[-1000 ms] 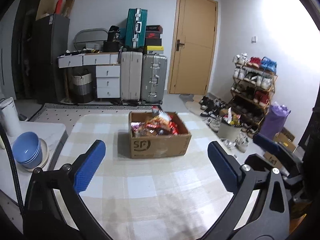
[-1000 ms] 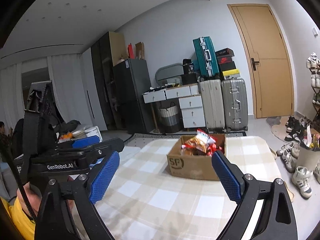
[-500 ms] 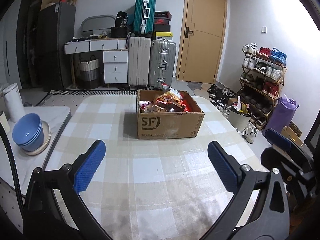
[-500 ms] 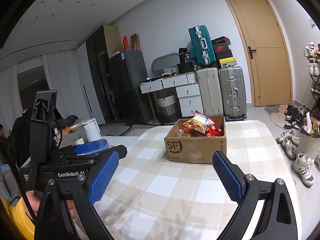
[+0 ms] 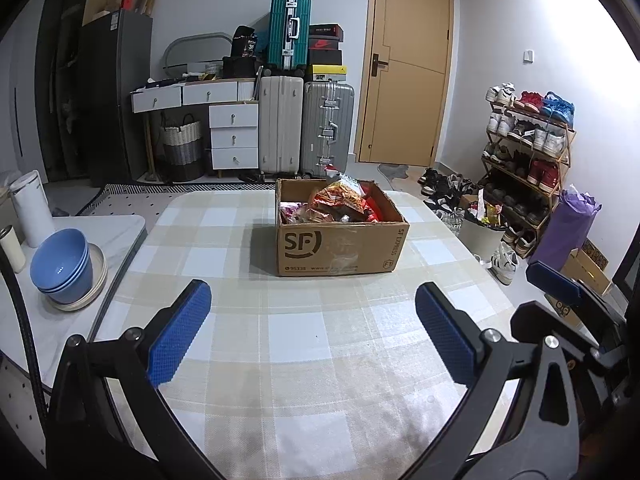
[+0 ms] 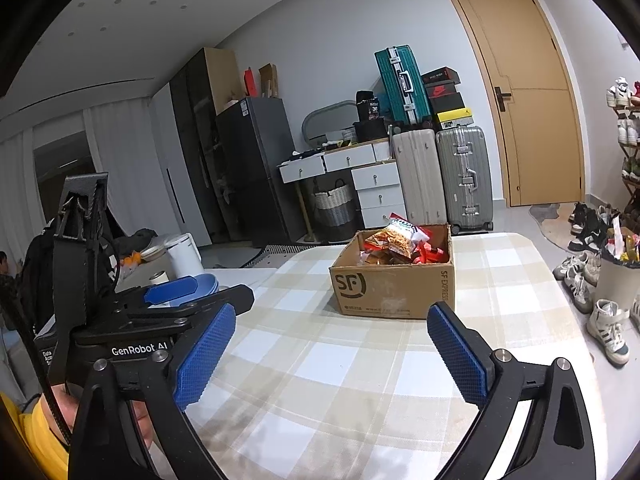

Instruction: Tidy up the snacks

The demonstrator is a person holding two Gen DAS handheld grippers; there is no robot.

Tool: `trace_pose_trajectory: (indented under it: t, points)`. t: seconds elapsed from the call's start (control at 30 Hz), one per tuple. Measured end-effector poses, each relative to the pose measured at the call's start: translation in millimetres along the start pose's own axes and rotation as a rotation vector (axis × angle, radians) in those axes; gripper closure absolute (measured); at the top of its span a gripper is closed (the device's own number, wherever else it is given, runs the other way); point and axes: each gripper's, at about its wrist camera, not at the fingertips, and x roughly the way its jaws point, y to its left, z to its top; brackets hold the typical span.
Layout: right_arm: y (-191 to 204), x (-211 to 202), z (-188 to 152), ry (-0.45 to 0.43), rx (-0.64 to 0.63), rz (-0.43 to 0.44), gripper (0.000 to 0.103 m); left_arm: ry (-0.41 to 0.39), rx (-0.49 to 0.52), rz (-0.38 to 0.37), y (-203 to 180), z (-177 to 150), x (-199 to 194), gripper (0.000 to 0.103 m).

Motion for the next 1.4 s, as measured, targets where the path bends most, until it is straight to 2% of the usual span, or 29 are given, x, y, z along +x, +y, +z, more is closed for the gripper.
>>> trace_pose_trajectory:
  t: [0.63, 1.4]
  points:
    - [-3.7, 5.9, -8.2, 0.005, 0.018, 0.008, 0.004, 0.008, 0.016, 0.016, -10.7, -3.6, 3.5, 0.001]
    - [-3.8, 4.5, -9.7, 0.005, 0.02, 0.008, 0.004, 0.009, 0.027, 0.025, -2.8, -11.3, 5.1, 0.001]
